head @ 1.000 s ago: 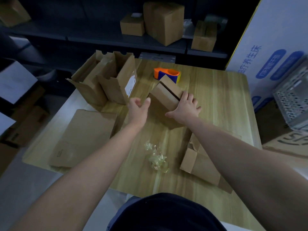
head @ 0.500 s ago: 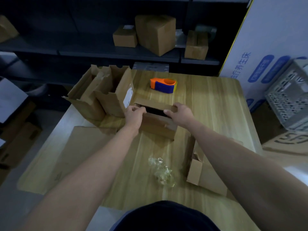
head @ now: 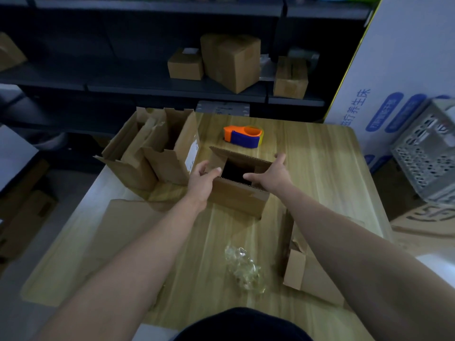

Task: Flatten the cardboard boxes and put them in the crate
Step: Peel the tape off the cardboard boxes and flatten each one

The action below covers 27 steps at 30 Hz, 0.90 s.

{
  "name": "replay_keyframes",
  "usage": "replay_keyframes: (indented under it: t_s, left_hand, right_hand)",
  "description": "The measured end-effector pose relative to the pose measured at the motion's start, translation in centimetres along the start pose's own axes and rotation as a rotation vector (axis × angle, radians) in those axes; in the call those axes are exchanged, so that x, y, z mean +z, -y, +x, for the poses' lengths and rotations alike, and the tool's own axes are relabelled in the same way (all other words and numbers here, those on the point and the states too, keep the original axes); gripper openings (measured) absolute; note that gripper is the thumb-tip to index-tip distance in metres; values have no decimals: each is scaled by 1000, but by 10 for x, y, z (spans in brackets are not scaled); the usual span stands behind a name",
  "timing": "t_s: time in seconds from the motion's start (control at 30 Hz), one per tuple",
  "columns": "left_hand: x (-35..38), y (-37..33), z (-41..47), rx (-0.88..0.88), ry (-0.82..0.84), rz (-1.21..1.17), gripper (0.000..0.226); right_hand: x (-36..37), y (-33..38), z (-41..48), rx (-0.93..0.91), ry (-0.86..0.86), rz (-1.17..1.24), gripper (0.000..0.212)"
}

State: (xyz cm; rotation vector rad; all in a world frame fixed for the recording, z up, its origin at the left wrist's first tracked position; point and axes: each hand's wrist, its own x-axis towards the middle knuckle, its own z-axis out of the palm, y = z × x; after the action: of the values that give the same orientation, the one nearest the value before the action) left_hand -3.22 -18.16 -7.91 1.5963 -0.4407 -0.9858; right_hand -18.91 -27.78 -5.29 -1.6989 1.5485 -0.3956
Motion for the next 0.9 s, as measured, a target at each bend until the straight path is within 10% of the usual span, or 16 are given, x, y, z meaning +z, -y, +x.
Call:
replay_keyframes:
  t_s: [0.57, 0.7, 0.9]
  left_hand:
    - [-15, 6, 2, -41, 34, -47, 55]
    - [-21, 3, 8, -65, -3, -74, 61]
    - [-26, -3, 13, -22, 13, 274, 66]
  right_hand:
    - [10, 13, -10, 117, -81, 21, 77]
    - [-15, 28, -9, 77, 142, -86, 27]
    - [-42, 39, -13, 67, 345, -203, 27]
